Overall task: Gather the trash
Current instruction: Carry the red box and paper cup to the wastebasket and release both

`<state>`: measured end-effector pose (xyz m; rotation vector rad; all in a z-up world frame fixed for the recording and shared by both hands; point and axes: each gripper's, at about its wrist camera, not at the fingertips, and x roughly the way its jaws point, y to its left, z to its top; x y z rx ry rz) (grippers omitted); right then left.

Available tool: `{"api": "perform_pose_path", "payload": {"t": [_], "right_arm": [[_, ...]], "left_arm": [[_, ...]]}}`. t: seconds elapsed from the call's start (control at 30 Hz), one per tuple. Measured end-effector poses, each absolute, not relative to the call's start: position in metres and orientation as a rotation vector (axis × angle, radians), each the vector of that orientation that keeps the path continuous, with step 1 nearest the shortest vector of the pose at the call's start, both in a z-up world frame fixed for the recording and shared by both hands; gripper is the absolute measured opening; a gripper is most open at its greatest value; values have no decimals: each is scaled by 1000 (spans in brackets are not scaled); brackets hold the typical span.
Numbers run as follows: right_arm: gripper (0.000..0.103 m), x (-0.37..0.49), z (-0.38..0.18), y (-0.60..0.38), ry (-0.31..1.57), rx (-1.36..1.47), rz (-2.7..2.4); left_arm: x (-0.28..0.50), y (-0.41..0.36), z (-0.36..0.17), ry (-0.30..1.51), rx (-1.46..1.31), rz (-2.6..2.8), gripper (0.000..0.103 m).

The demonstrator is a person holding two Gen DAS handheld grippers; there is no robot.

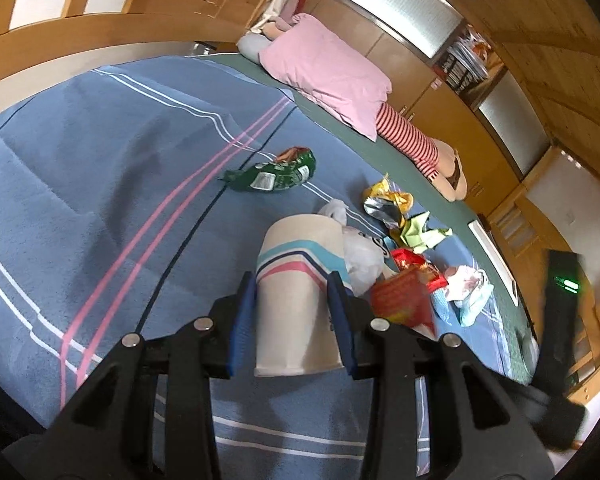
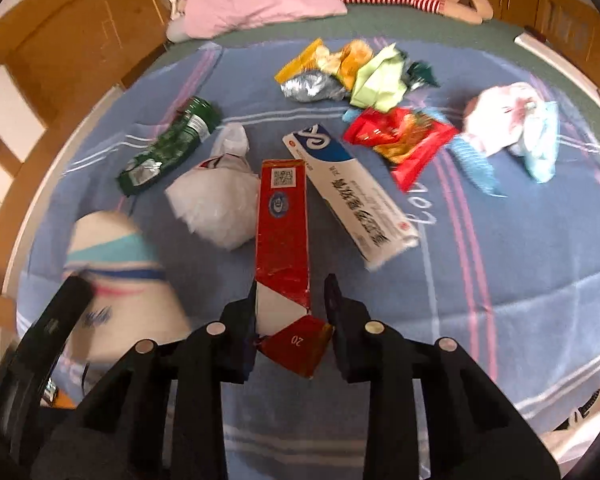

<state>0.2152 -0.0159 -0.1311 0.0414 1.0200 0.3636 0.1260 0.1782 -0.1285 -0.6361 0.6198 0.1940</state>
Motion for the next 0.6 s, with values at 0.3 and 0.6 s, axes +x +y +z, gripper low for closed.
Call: {"api": "perform_pose_path", "payload": {"t": [0.3, 0.6], "right_arm": [[31, 164, -111, -81, 984, 125, 321], [31, 158, -141, -92, 1104, 69, 266]], "left_arm": [[135, 156, -128, 671, -562, 59, 37], [139, 145, -131, 704, -526, 31, 37]]}}
